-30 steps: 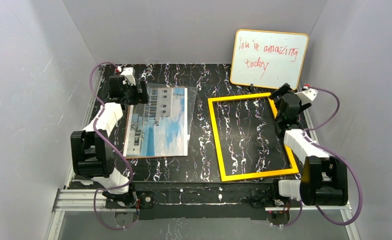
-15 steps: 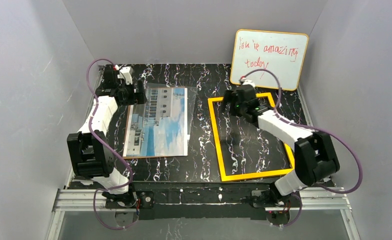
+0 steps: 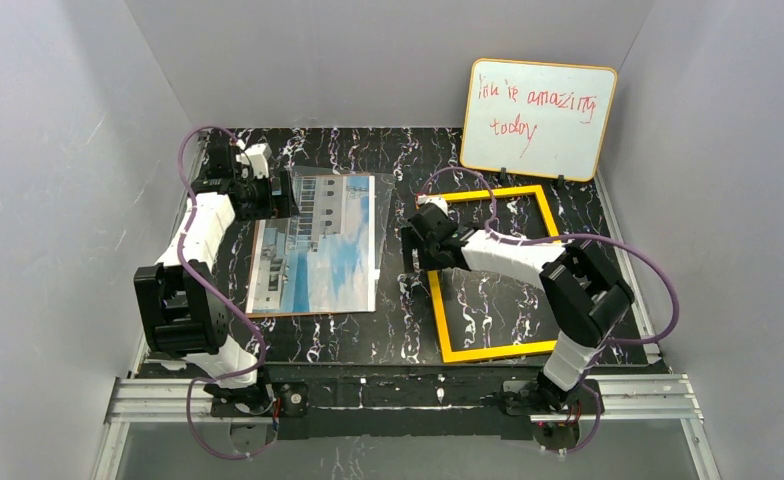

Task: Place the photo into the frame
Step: Turn over the photo frame at the center of the board.

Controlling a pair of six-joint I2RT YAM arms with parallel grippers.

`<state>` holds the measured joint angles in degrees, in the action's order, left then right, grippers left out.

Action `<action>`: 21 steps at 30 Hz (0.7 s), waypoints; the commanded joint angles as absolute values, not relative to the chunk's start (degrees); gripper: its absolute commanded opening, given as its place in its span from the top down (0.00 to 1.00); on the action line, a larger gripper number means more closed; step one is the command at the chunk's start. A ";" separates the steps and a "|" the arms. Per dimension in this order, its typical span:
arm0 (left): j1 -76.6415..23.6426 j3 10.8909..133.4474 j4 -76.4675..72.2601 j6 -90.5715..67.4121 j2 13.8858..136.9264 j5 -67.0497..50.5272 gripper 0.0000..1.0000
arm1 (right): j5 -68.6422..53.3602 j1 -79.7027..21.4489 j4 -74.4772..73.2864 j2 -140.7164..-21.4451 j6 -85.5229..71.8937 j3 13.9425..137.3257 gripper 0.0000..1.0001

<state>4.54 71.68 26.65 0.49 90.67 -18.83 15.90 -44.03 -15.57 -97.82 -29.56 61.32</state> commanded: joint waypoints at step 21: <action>-1.49 71.55 34.50 3.74 90.34 -25.37 0.02 | 22.07 -48.68 -19.68 -102.09 -37.73 61.82 0.63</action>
<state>0.19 70.96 31.77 3.44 90.67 -22.76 23.16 -48.16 -17.74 -100.60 -34.57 59.64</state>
